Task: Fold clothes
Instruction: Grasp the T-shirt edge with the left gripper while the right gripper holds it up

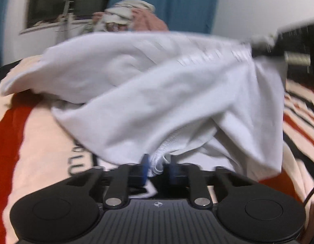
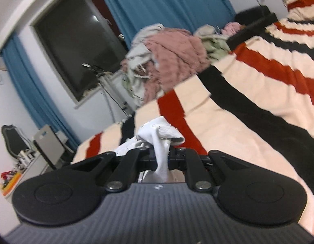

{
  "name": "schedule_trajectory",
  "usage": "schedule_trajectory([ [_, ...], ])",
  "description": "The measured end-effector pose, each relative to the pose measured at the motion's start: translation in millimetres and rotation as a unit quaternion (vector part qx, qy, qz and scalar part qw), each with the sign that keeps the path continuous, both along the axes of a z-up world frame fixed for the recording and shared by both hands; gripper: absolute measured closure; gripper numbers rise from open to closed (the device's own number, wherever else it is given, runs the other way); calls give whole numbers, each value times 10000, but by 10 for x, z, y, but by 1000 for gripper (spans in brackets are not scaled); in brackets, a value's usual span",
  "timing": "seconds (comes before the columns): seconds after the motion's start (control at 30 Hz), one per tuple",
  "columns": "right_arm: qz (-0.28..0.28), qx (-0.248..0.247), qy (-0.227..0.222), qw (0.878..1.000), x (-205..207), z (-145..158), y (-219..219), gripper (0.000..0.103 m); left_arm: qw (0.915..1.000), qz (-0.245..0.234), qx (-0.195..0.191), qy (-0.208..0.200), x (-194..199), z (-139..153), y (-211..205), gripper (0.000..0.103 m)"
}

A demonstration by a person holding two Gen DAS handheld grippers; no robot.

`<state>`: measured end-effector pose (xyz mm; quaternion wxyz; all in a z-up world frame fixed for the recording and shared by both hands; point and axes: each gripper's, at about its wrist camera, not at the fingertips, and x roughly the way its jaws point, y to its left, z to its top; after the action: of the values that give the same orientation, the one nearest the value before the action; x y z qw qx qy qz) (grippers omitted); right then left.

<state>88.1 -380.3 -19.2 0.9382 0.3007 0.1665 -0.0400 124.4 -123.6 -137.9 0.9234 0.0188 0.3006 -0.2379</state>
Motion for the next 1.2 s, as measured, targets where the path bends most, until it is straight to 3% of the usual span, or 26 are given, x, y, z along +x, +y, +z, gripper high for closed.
schedule_trajectory([
  [0.2,-112,-206,411,9989,102,-111,-22,87,9944,493,-792,-488,72,408,515,96],
  [0.3,-333,-249,680,9968,91,-160,-49,53,9860,671,-1280,-826,-85,714,778,97],
  [0.33,-426,-258,765,9958,81,-181,-56,34,9832,699,-1407,-930,-141,802,842,97],
  [0.37,-520,-267,849,9947,71,-202,-64,20,9801,728,-1533,-1033,-196,891,906,97],
  [0.4,-605,-264,930,9935,58,-223,-73,17,9771,750,-1651,-1114,-276,990,962,97],
  [0.57,-750,224,929,9926,-193,-240,-159,19,9734,671,-1914,-1068,-551,1281,1084,97],
  [0.67,-771,344,611,9946,-412,-143,-157,18,9752,690,-1849,-1006,-665,1279,1093,97],
  [0.8,-813,987,-121,9917,-742,-56,-293,18,9779,789,-1744,-841,-726,1171,1078,96],
  [0.83,-854,943,-249,9916,-791,-8,-289,17,9783,816,-1722,-810,-700,1144,1084,96],
  [0.9,-643,404,-382,9964,-867,89,-125,18,9789,871,-1688,-753,-653,1096,1095,96],
  [1.0,617,-497,-83,9968,-726,96,354,18,9766,987,-1814,-607,-526,1069,1093,96],
  [1.07,1423,-1019,193,9844,-609,30,707,30,9759,1065,-1828,-532,-479,1045,1109,96],
  [1.2,2149,-2008,853,9520,-357,-202,1231,31,9749,1214,-1824,-389,-381,996,1129,96],
])
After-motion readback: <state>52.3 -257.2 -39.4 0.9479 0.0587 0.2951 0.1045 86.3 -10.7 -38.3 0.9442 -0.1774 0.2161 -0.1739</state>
